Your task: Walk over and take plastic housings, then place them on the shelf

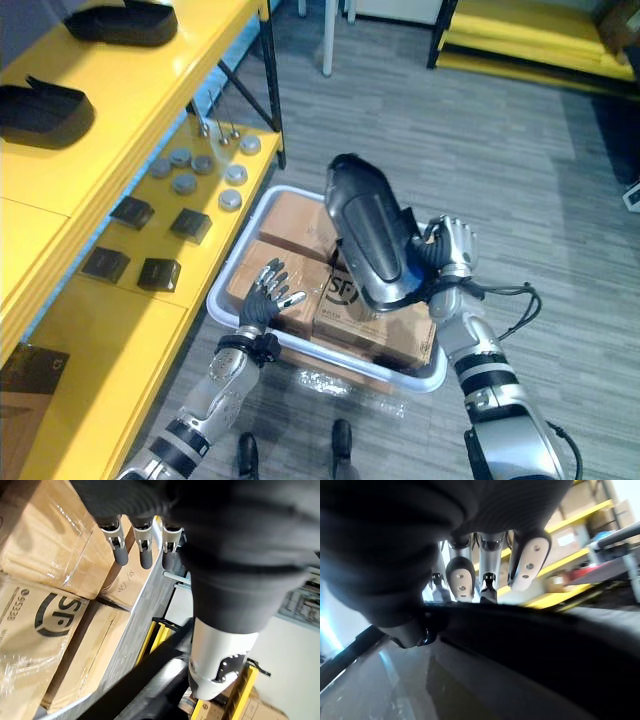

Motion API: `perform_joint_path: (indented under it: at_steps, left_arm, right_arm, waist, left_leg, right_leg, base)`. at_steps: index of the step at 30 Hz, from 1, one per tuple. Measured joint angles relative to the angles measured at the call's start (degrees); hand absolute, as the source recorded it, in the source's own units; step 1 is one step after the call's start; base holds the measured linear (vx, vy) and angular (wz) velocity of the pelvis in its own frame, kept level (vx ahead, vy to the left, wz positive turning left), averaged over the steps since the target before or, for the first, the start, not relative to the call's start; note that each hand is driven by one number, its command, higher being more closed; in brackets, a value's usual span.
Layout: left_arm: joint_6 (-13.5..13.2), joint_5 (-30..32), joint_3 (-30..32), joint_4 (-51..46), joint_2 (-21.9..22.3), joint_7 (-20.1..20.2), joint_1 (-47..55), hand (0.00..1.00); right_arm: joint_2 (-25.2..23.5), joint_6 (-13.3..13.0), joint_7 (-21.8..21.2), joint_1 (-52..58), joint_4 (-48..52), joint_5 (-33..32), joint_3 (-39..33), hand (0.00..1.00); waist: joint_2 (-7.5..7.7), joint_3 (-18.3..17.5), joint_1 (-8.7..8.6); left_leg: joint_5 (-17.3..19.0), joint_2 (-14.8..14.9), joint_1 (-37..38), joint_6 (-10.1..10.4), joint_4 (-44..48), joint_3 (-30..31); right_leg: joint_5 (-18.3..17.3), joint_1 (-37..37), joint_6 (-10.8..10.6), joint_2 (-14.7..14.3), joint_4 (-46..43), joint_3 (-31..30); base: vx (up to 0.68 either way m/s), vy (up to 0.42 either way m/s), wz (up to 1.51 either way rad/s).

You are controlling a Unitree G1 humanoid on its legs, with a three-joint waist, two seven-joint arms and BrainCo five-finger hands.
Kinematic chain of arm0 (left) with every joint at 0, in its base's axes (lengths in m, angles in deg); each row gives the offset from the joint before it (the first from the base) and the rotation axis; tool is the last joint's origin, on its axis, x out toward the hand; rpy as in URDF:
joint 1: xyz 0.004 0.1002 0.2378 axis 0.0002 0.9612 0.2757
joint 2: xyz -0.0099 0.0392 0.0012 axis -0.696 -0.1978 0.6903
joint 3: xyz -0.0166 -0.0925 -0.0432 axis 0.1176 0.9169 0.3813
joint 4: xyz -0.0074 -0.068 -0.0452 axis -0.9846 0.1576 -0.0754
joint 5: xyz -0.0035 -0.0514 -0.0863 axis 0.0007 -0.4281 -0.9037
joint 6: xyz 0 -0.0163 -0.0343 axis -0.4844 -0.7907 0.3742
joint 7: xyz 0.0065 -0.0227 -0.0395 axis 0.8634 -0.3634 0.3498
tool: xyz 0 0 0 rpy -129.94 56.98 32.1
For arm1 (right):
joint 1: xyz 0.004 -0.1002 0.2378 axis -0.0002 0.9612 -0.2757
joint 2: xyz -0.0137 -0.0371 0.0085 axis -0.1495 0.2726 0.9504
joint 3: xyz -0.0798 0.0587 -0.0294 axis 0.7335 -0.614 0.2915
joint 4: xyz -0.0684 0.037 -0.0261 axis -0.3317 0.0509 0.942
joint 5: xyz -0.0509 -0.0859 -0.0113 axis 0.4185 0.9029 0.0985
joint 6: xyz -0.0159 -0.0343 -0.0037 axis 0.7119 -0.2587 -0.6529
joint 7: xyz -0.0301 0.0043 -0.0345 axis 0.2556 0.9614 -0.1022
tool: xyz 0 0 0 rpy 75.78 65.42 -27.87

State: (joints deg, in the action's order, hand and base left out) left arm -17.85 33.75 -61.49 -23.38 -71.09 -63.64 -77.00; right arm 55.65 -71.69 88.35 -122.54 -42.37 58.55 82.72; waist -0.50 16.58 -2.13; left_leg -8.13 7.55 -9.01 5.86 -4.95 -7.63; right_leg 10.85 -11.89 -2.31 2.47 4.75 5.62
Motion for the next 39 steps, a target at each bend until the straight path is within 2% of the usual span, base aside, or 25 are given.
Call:
perform_joint_path:
  at_steps: [2,4,10,14,15,19,23,26,29,30,31,32,33,34,35,36,37,38,39]
  left_arm:
    - [1.01,-7.35,-2.7,2.51,-0.54,1.16,-1.85,0.0]
    - [1.36,-10.18,-4.48,3.06,-0.61,2.09,-2.79,0.0]
    - [2.68,-13.28,-8.55,4.63,-0.5,2.74,-4.81,0.0]
    - [3.05,-15.1,-9.39,5.16,-0.48,2.0,-4.73,0.0]
    - [3.0,-16.03,-9.92,5.1,-0.48,1.39,-4.72,1.0]
    - [2.21,-16.36,-10.69,3.7,-0.54,-1.91,-4.56,1.0]
    - [0.54,-13.83,-8.18,1.53,-0.56,-7.17,-3.63,1.0]
    - [-2.9,-10.22,-3.37,-4.35,-0.59,-11.16,0.77,1.0]
    - [-4.57,-7.09,1.99,-12.03,0.04,-14.24,6.48,1.0]
    - [-5.75,-4.74,2.85,-15.05,0.54,-15.03,8.25,1.0]
    - [-5.97,-3.52,2.56,-17.12,0.99,-15.01,8.87,1.0]
    - [-6.57,-0.25,1.88,-20.77,3.0,-14.62,10.08,1.0]
    - [-7.67,2.86,1.54,-24.01,4.19,-14.44,12.45,1.0]
    - [-7.93,4.35,1.33,-25.1,4.69,-14.29,13.24,1.0]
    - [-7.99,6.65,1.44,-26.0,5.98,-14.12,14.49,1.0]
    - [-7.99,7.58,1.54,-26.43,6.18,-14.1,15.3,1.0]
    - [-7.99,9.28,2.0,-27.95,6.18,-14.09,17.96,1.0]
    - [-7.97,10.63,2.38,-29.85,6.15,-13.97,20.61,1.0]
    - [-7.99,12.22,3.0,-32.9,5.86,-13.63,24.61,1.0]
  right_arm:
    - [-1.98,-0.3,-0.01,2.04,4.21,1.49,1.89,1.0]
    - [-3.18,-0.59,0.01,3.48,6.76,1.54,2.98,1.0]
    - [-6.92,-1.46,0.25,7.89,11.27,2.72,5.16,1.0]
    - [-8.58,-1.4,2.6,10.8,14.79,3.68,6.12,1.0]
    - [-8.57,-1.39,3.19,11.67,15.66,3.68,6.39,1.0]
    - [-8.42,-1.35,5.04,14.33,18.66,3.65,6.65,1.0]
    - [-8.52,-1.38,6.65,16.98,27.61,3.64,9.68,1.0]
    - [-8.89,-1.61,7.55,18.68,30.74,3.4,13.09,1.0]
    - [-11.74,-7.12,8.06,23.79,37.86,1.05,19.57,1.0]
    - [-12.88,-10.32,7.65,26.08,39.59,0.67,23.89,1.0]
    - [-13.41,-11.4,7.08,26.86,39.4,0.27,26.2,1.0]
    - [-15.92,-14.01,7.2,28.99,38.83,-1.15,29.76,1.0]
    - [-20.01,-15.1,7.43,30.51,38.78,-2.2,28.67,1.0]
    - [-21.21,-15.69,7.43,30.53,38.25,-3.35,28.21,1.0]
    - [-22.14,-17.06,7.36,30.59,38.01,-3.9,27.83,1.0]
    - [-22.1,-17.39,7.2,30.63,37.81,-4.23,27.89,1.0]
    - [-22.3,-17.54,6.41,31.3,37.54,-5.35,28.12,1.0]
    - [-22.73,-17.54,5.92,32.3,37.47,-5.88,28.08,1.0]
    - [-23.2,-17.54,5.51,33.49,37.39,-6.1,28.09,0.0]
  waist:
    - [0.19,-2.26,-0.09]
    - [0.29,-3.43,-0.08]
    - [1.55,-6.7,-0.36]
    - [1.76,-8.17,-0.25]
    - [1.78,-8.7,-0.26]
    - [2.03,-9.58,0.1]
    - [2.28,-9.82,-0.16]
    - [2.88,-10.59,0.37]
    - [2.89,-11.25,0.8]
    - [2.92,-11.69,0.93]
    - [2.93,-12.01,1.09]
    - [2.76,-12.58,1.87]
    - [2.46,-13.18,1.75]
    - [2.32,-13.28,1.62]
    - [2.03,-13.63,1.88]
    - [1.97,-13.67,2.17]
    - [1.89,-13.71,2.93]
    - [1.81,-13.74,3.23]
    - [1.78,-13.76,3.57]
  left_leg:
    - [0.0,-0.12,0.16,0.01,-0.03,0.01]
    - [0.0,-0.21,0.79,0.01,-0.2,0.05]
    - [0.0,-0.37,1.76,0.01,-0.26,0.08]
    - [0.0,-0.52,1.85,0.02,-0.26,0.42]
    - [0.0,-0.51,1.84,0.02,-0.26,0.75]
    - [0.0,-0.45,2.23,0.03,-0.23,1.63]
    - [0.01,-0.39,2.62,0.04,-0.22,2.59]
    - [0.23,-0.17,2.82,0.35,-0.15,3.05]
    - [0.42,-0.39,3.4,0.63,-0.1,4.14]
    - [0.41,-0.39,3.3,0.64,-0.15,5.42]
    - [0.38,-0.43,2.99,0.63,-0.07,6.27]
    - [0.23,-0.65,1.85,0.47,0.01,8.2]
    - [0.44,-0.36,-0.06,0.09,0.38,7.09]
    - [0.64,0.06,-0.99,-0.22,1.15,4.97]
    - [1.57,1.34,-3.47,-1.61,3.54,-2.27]
    - [2.04,1.86,-4.0,-2.28,4.39,-5.63]
    - [2.61,2.71,-4.27,-3.01,5.58,-11.92]
    - [2.64,2.96,-4.5,-3.06,6.4,-15.07]
    - [2.65,2.63,-4.69,-3.06,7.18,-17.2]
  right_leg:
    - [-0.24,0.14,-0.23,0.14,0.02,-0.02]
    - [-0.27,0.79,-0.22,0.24,0.04,0.01]
    - [-0.53,1.7,-0.44,0.65,0.07,-0.01]
    - [-0.52,1.94,-0.42,0.84,0.07,0.28]
    - [-0.49,2.08,-0.36,0.85,0.08,0.6]
    - [-0.3,3.03,0.15,0.86,0.12,1.62]
    - [-0.45,3.95,0.35,0.84,0.3,2.59]
    - [-0.57,4.4,0.51,0.63,0.43,2.98]
    - [-1.07,5.54,1.01,0.55,0.34,4.16]
    - [-1.53,6.24,0.97,0.55,0.19,5.54]
    - [-1.75,6.47,0.93,0.58,0.18,6.49]
    - [-2.21,7.0,0.93,0.87,0.13,9.22]
    - [-2.71,7.46,0.86,1.5,0.11,12.65]
    - [-2.97,7.88,0.67,1.91,0.11,14.58]
    - [-3.47,8.77,0.13,3.24,0.09,19.19]
    - [-3.83,9.24,-0.34,3.84,0.06,20.66]
    - [-4.54,10.34,-1.04,4.86,0.03,22.75]
    - [-5.25,11.42,-2.1,5.65,0.03,24.45]
    - [-5.85,12.61,-2.94,6.82,-0.04,26.44]
  base:
    - [-0.04,0.076,0.01]
    - [-0.02,0.06,0.02]
    - [-0.02,0.066,0.01]
    - [-0.01,0.079,0.04]
    - [0.0,0.085,0.14]
    - [0.0,0.07,0.12]
    - [-0.02,0.06,0.11]
    - [-0.02,0.043,0.09]
    - [0.01,0.046,0.2]
    - [0.03,0.038,0.44]
    - [0.04,0.043,0.83]
    - [0.02,0.04,1.16]
    - [0.02,0.053,1.34]
    - [0.02,0.08,1.76]
    - [0.02,0.096,1.47]
    - [0.04,0.133,1.54]
    - [0.07,0.151,1.02]
    - [0.12,0.194,1.17]
    - [0.13,0.164,0.93]
